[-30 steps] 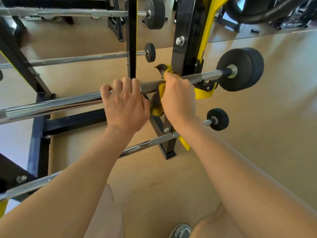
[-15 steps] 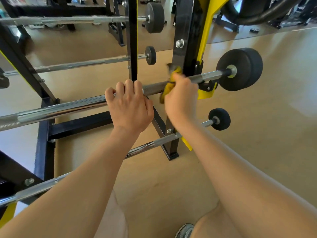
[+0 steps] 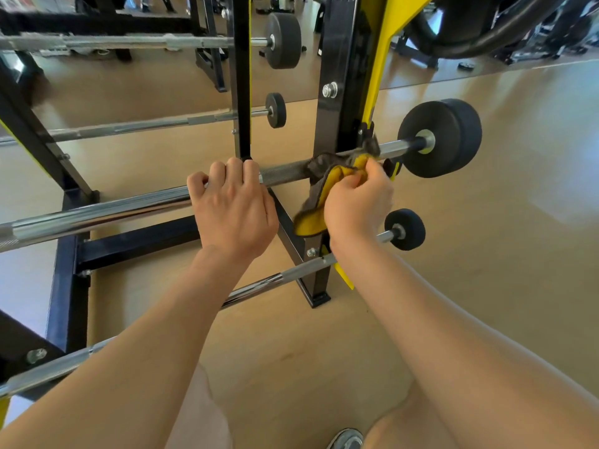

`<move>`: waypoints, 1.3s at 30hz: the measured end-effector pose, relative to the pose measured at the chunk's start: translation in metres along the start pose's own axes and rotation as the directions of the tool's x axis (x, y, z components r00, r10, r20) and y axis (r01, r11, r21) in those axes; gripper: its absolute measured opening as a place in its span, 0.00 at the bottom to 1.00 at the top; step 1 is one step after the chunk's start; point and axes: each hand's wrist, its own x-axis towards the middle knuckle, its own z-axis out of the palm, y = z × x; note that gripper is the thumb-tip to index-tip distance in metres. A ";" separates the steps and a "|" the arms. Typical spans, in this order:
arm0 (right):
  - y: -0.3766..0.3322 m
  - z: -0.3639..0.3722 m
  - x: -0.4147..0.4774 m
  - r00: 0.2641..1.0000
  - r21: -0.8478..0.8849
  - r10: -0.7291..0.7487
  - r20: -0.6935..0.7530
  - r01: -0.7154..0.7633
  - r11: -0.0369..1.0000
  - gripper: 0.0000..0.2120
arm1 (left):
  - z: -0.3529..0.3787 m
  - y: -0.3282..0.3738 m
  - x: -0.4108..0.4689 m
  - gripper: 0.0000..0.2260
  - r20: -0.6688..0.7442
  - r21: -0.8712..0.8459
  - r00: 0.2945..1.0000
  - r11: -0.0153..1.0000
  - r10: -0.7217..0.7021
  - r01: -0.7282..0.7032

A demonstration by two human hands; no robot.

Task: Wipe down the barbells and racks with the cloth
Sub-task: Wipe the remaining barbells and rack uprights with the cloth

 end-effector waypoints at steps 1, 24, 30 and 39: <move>0.001 0.003 -0.004 0.985 0.084 0.174 0.019 -0.175 0.981 0.15 | 0.000 0.000 0.001 0.11 -0.001 -0.005 1.000 1.000 -0.002 0.002; -0.061 0.037 -0.077 0.740 0.298 -0.523 0.422 0.431 0.851 0.13 | -0.063 -0.088 -0.040 0.14 -0.133 -0.683 0.967 0.727 -0.219 0.071; -0.085 0.076 -0.135 0.288 0.427 -0.671 0.683 0.587 0.687 0.26 | -0.078 -0.171 -0.072 0.11 -0.313 -0.319 0.882 0.914 -0.353 0.253; -0.114 0.140 -0.203 0.051 0.423 -0.828 0.559 0.841 0.337 0.19 | -0.099 -0.274 -0.098 0.13 -0.410 -0.128 0.745 0.842 -0.526 0.524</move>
